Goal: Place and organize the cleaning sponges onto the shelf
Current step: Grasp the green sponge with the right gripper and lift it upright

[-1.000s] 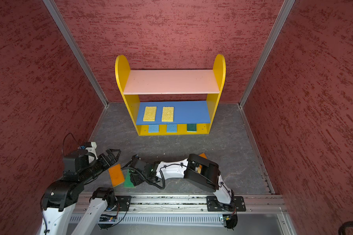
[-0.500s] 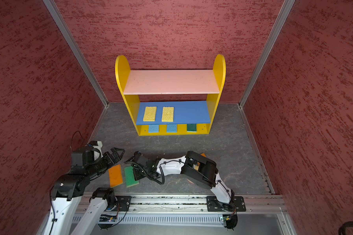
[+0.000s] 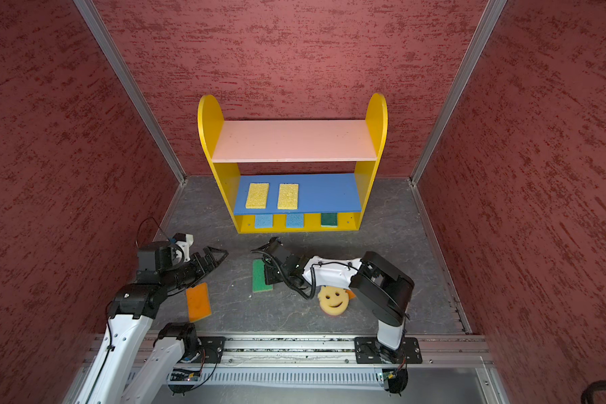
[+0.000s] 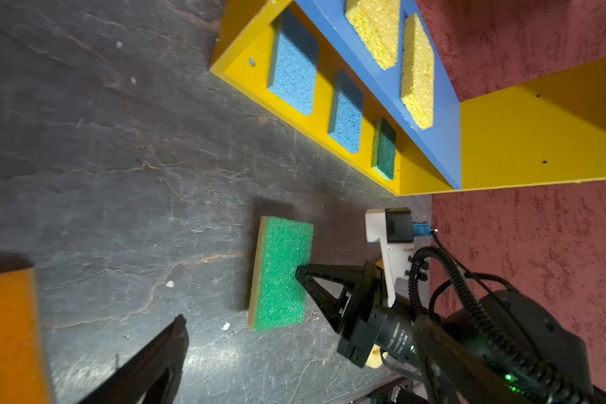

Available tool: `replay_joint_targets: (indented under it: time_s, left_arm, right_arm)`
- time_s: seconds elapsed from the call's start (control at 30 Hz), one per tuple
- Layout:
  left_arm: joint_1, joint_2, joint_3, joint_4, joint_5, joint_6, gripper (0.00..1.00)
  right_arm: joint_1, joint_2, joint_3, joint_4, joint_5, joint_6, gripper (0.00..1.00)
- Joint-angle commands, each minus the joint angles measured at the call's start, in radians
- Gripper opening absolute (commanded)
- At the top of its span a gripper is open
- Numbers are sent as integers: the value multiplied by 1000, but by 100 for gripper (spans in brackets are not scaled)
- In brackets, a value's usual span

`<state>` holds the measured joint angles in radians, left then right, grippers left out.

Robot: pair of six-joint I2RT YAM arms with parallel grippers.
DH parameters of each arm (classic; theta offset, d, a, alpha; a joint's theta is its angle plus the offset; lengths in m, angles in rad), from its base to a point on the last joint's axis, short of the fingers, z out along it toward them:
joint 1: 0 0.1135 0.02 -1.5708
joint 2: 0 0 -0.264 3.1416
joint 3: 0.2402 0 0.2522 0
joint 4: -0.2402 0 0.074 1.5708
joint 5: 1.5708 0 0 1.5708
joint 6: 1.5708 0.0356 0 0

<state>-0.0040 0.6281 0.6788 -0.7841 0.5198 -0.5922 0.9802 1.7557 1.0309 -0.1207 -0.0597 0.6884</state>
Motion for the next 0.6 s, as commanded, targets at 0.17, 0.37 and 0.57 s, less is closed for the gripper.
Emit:
replay_joint_targets:
  time_s: [0.17,0.37,0.57]
  left_arm:
    - [-117,83,-25,215,62,-31,100]
    - [-369,196,-4,304,-95,-73,100]
    - [-487,294,45,407,-138,-116,96]
  right_arm:
    - [-98,-172,-17,4,-33,-64,0]
    - [-113,-271,-31,3,-71,-87,0]
    - [-139,-371,-111,69,-147,-54,0]
